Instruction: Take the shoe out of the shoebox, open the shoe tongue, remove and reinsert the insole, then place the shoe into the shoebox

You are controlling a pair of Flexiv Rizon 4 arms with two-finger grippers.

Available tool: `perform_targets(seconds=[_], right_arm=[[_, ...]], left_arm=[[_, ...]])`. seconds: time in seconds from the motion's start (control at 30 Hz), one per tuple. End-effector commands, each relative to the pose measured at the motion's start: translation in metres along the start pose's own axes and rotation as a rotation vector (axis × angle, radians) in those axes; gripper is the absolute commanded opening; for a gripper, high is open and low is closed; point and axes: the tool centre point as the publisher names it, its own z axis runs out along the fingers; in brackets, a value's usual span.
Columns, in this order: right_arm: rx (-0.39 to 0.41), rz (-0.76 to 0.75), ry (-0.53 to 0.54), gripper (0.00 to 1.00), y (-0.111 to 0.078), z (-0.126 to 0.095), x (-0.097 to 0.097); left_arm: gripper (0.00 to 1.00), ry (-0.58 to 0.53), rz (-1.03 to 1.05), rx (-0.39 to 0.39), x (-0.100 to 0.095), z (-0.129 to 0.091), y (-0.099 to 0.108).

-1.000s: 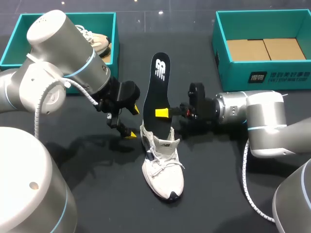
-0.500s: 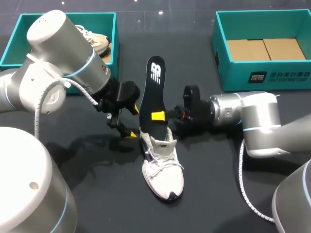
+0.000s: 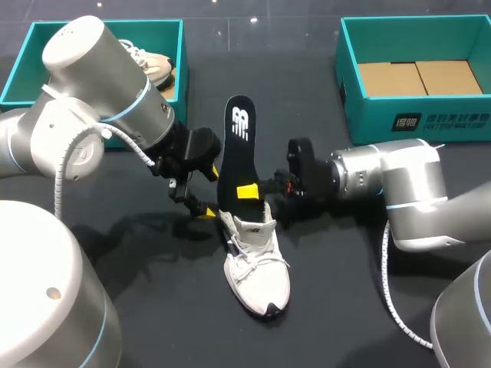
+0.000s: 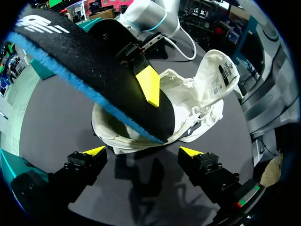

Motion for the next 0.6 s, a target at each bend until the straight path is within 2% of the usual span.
perform_targets(seconds=[0.03,0.27,0.6], right_arm=[[0.036,0.013,0.001,0.0,0.002,0.001,0.001],[0.032,0.037,0.01,0.0,-0.006,-0.003,-0.006],[0.022,0.047,0.015,0.0,-0.022,-0.004,-0.006]], left_arm=[[1.0,-0.001,0.0,-0.002,0.0,0.001,0.0],[1.0,-0.001,0.0,-0.002,0.0,0.001,0.0],[1.0,-0.001,0.0,-0.002,0.0,0.001,0.0]])
